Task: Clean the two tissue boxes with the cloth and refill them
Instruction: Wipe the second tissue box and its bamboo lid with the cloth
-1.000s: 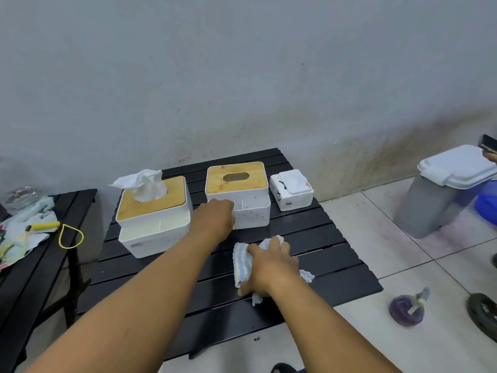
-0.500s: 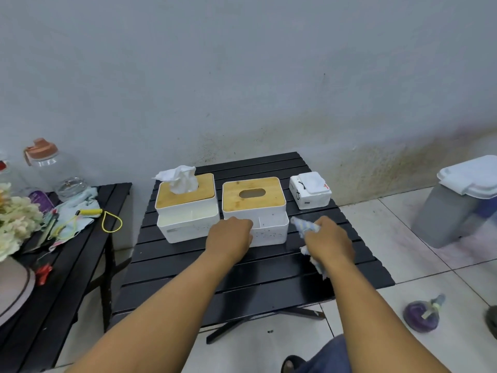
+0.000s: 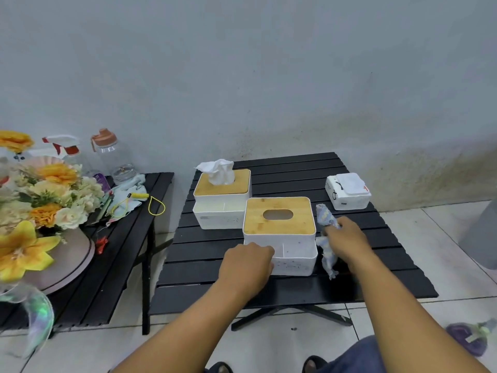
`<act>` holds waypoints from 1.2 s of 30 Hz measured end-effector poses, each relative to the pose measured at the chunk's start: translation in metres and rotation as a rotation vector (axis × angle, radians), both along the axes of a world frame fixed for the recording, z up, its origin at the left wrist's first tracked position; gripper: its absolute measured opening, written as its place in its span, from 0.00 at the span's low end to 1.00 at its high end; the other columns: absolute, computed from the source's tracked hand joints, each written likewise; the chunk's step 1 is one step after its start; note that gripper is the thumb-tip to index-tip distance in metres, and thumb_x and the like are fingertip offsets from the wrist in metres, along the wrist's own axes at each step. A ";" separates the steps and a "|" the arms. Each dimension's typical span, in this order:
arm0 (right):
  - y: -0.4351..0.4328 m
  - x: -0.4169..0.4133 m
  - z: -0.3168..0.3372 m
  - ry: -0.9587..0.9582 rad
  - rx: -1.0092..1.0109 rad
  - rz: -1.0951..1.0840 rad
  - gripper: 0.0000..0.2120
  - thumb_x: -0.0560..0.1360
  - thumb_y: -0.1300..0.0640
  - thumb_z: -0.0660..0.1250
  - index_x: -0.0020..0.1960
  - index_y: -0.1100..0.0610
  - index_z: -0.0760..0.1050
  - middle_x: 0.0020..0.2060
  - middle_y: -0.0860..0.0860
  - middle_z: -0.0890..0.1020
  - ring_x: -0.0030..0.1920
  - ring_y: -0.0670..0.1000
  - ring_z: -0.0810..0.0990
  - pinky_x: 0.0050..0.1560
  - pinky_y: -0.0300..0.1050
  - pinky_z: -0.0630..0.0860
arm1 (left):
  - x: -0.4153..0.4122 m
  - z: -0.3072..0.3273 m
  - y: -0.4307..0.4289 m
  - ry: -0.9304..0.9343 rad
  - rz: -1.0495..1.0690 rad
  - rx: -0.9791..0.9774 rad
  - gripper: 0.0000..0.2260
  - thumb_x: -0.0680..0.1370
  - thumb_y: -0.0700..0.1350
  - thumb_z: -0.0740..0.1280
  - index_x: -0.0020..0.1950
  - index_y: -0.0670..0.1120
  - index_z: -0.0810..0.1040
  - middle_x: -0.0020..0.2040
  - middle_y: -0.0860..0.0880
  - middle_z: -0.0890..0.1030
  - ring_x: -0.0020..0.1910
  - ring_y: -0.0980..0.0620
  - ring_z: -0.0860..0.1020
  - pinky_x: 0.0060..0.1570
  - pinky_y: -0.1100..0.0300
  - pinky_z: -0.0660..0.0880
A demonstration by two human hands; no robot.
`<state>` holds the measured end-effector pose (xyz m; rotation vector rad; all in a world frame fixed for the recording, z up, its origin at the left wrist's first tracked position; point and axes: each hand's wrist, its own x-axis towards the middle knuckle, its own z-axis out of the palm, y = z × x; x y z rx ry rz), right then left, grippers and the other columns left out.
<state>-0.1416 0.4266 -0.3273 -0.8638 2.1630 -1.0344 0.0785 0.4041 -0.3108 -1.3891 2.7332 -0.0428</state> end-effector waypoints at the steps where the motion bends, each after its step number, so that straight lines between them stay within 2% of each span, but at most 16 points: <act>1: -0.001 0.002 0.000 -0.046 -0.020 0.008 0.15 0.79 0.45 0.62 0.45 0.57 0.76 0.40 0.55 0.83 0.44 0.59 0.82 0.48 0.52 0.78 | 0.003 0.000 0.002 -0.004 0.007 0.002 0.08 0.86 0.49 0.57 0.49 0.48 0.68 0.51 0.44 0.82 0.43 0.41 0.73 0.41 0.54 0.66; 4: -0.006 0.000 -0.008 -0.150 -0.030 0.034 0.17 0.72 0.41 0.65 0.46 0.55 0.76 0.43 0.55 0.84 0.47 0.61 0.83 0.52 0.58 0.79 | 0.005 0.001 0.006 -0.029 0.011 0.016 0.11 0.86 0.51 0.57 0.53 0.47 0.74 0.52 0.45 0.82 0.44 0.41 0.75 0.41 0.54 0.68; 6: -0.010 -0.004 -0.015 -0.175 -0.025 0.051 0.18 0.68 0.40 0.65 0.46 0.54 0.76 0.43 0.55 0.84 0.48 0.61 0.83 0.53 0.60 0.79 | 0.003 0.006 0.005 0.008 0.004 0.028 0.15 0.84 0.57 0.58 0.56 0.48 0.77 0.53 0.47 0.83 0.47 0.43 0.79 0.43 0.55 0.72; 9: -0.013 -0.004 -0.014 -0.184 -0.026 0.057 0.17 0.70 0.41 0.65 0.47 0.54 0.77 0.44 0.55 0.85 0.48 0.60 0.83 0.54 0.59 0.79 | -0.001 0.024 -0.001 0.146 -0.018 -0.009 0.20 0.82 0.66 0.59 0.61 0.53 0.79 0.54 0.53 0.83 0.51 0.46 0.81 0.50 0.54 0.78; 12: -0.016 -0.004 -0.013 -0.179 -0.018 0.057 0.18 0.73 0.43 0.65 0.49 0.58 0.77 0.45 0.57 0.85 0.45 0.57 0.83 0.49 0.53 0.79 | -0.008 0.036 -0.017 0.320 -0.029 -0.035 0.18 0.82 0.65 0.61 0.65 0.57 0.79 0.56 0.57 0.82 0.55 0.51 0.80 0.48 0.58 0.73; 14: -0.019 -0.004 -0.013 -0.172 -0.021 0.067 0.20 0.72 0.43 0.65 0.49 0.62 0.76 0.46 0.59 0.84 0.40 0.54 0.79 0.43 0.49 0.74 | -0.014 0.036 -0.032 0.368 -0.036 -0.035 0.17 0.82 0.64 0.62 0.65 0.58 0.80 0.56 0.57 0.82 0.58 0.51 0.78 0.50 0.56 0.71; 16: -0.021 -0.005 -0.013 -0.162 -0.021 0.080 0.21 0.73 0.43 0.65 0.50 0.63 0.75 0.47 0.60 0.84 0.39 0.53 0.77 0.42 0.49 0.73 | -0.021 0.028 -0.047 0.347 -0.062 -0.018 0.18 0.82 0.65 0.61 0.65 0.58 0.80 0.59 0.57 0.82 0.61 0.51 0.76 0.56 0.53 0.69; 18: -0.023 -0.005 -0.012 -0.160 -0.007 0.097 0.20 0.74 0.44 0.64 0.50 0.62 0.75 0.47 0.60 0.84 0.41 0.55 0.81 0.45 0.51 0.76 | -0.028 0.021 -0.056 0.267 -0.074 0.038 0.22 0.81 0.68 0.58 0.66 0.58 0.79 0.60 0.57 0.82 0.62 0.51 0.75 0.61 0.49 0.66; 19: -0.023 -0.005 -0.012 -0.164 0.002 0.104 0.17 0.74 0.46 0.64 0.50 0.60 0.76 0.46 0.58 0.84 0.45 0.57 0.83 0.49 0.53 0.78 | -0.032 0.017 -0.058 0.227 -0.081 0.066 0.23 0.81 0.69 0.56 0.64 0.57 0.79 0.57 0.57 0.82 0.61 0.50 0.76 0.62 0.47 0.65; 21: -0.023 -0.005 -0.011 -0.176 0.013 0.112 0.11 0.75 0.49 0.64 0.50 0.56 0.77 0.46 0.54 0.85 0.49 0.57 0.83 0.54 0.55 0.79 | -0.039 0.012 -0.060 0.184 -0.092 0.113 0.23 0.81 0.71 0.54 0.52 0.54 0.76 0.45 0.55 0.80 0.51 0.48 0.77 0.63 0.43 0.63; 22: -0.023 -0.004 -0.011 -0.186 0.017 0.116 0.10 0.75 0.49 0.64 0.50 0.55 0.77 0.46 0.53 0.84 0.50 0.56 0.83 0.54 0.55 0.79 | -0.042 0.009 -0.061 0.190 -0.094 0.128 0.23 0.80 0.71 0.53 0.47 0.53 0.73 0.40 0.55 0.78 0.46 0.49 0.76 0.63 0.43 0.62; 24: -0.022 -0.002 -0.007 -0.222 0.033 0.139 0.10 0.77 0.49 0.63 0.51 0.55 0.76 0.48 0.52 0.84 0.50 0.53 0.82 0.48 0.50 0.78 | -0.045 0.008 -0.065 0.215 -0.089 0.127 0.25 0.79 0.73 0.53 0.45 0.52 0.72 0.35 0.56 0.74 0.41 0.50 0.73 0.62 0.43 0.62; 26: -0.020 0.002 -0.001 -0.264 0.048 0.162 0.11 0.79 0.47 0.62 0.53 0.55 0.75 0.49 0.51 0.82 0.49 0.50 0.81 0.41 0.46 0.73 | -0.046 0.007 -0.068 0.231 -0.086 0.106 0.27 0.78 0.74 0.54 0.46 0.52 0.73 0.34 0.56 0.74 0.40 0.51 0.72 0.62 0.44 0.61; 28: -0.019 0.004 0.001 -0.285 0.052 0.172 0.13 0.80 0.46 0.61 0.53 0.56 0.75 0.48 0.51 0.82 0.47 0.49 0.80 0.40 0.45 0.71 | -0.047 0.006 -0.069 0.236 -0.091 0.096 0.27 0.77 0.75 0.54 0.45 0.52 0.73 0.35 0.56 0.74 0.39 0.52 0.71 0.61 0.43 0.62; 32: -0.020 0.005 0.000 -0.280 0.053 0.150 0.18 0.78 0.44 0.61 0.55 0.58 0.74 0.51 0.54 0.82 0.51 0.52 0.80 0.44 0.47 0.73 | -0.047 0.013 -0.067 0.316 -0.107 0.095 0.26 0.75 0.77 0.57 0.39 0.54 0.65 0.35 0.57 0.72 0.36 0.59 0.67 0.58 0.44 0.62; 36: -0.022 0.003 -0.004 -0.296 0.033 0.143 0.19 0.77 0.42 0.62 0.54 0.57 0.75 0.50 0.53 0.83 0.51 0.52 0.81 0.50 0.48 0.75 | -0.041 0.024 -0.068 0.395 -0.081 0.074 0.26 0.75 0.75 0.58 0.40 0.53 0.66 0.36 0.55 0.74 0.39 0.53 0.71 0.57 0.45 0.63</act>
